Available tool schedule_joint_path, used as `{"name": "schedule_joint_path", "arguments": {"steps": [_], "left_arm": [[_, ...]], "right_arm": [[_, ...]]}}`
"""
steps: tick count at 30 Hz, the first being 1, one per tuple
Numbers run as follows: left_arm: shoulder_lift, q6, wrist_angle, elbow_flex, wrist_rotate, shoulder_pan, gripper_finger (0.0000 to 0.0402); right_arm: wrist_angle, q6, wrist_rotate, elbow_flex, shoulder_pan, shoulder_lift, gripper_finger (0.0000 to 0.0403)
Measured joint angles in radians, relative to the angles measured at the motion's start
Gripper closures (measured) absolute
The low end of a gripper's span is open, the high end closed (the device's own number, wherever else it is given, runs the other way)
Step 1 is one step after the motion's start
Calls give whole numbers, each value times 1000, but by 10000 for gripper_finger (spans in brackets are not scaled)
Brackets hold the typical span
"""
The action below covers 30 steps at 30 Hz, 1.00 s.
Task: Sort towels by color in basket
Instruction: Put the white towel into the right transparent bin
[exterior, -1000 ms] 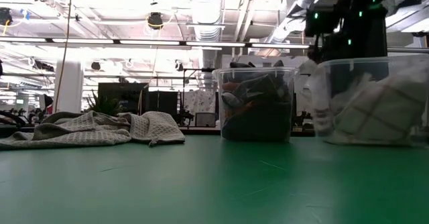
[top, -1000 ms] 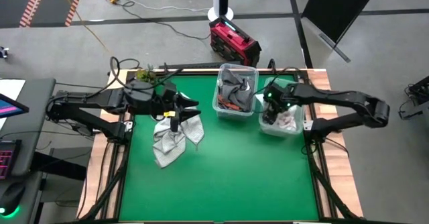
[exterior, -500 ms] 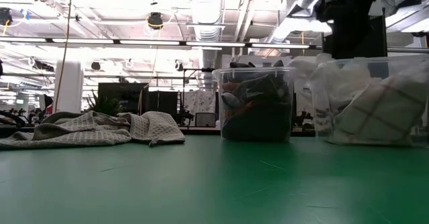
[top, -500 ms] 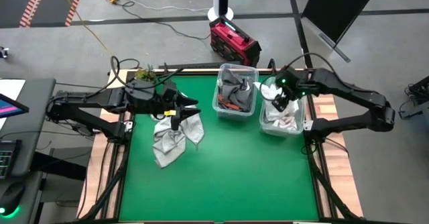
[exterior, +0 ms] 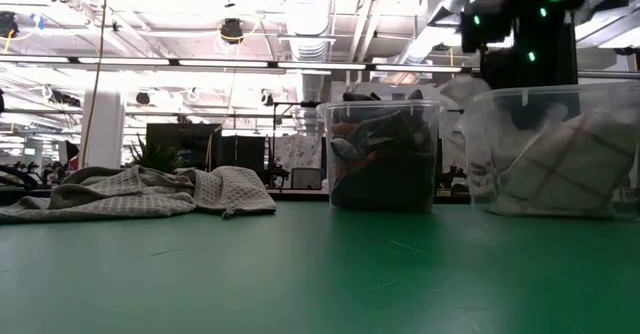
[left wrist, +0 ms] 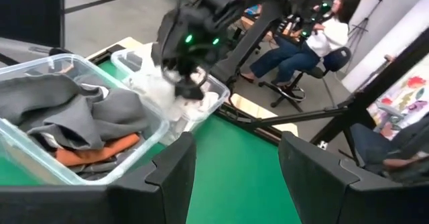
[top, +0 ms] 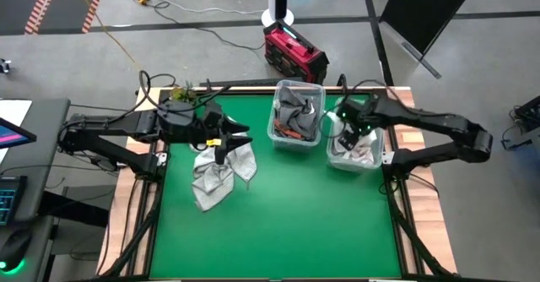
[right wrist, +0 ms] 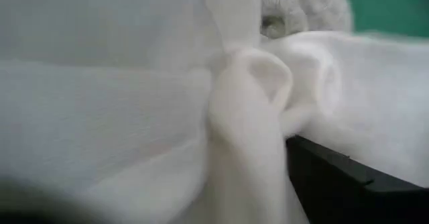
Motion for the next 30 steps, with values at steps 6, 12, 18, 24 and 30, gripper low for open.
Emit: {"name": "schedule_joint_path", "arguments": {"steps": [6, 12, 18, 24, 30], "left_arm": [[-5, 7, -1, 1, 0, -5, 201], [-6, 10, 0, 1, 1, -1, 201], [-6, 10, 0, 1, 0, -1, 200], [-6, 10, 0, 1, 1, 0, 200], [-6, 10, 0, 1, 1, -1, 200]], "right_arm": [[197, 67, -18, -192, -6, -10, 117], [254, 103, -40, -214, -33, 42, 117], [94, 73, -59, -117, -31, 27, 117], [-122, 61, -62, 54, -30, 23, 117], [-296, 62, -59, 209, -3, 22, 117]]}}
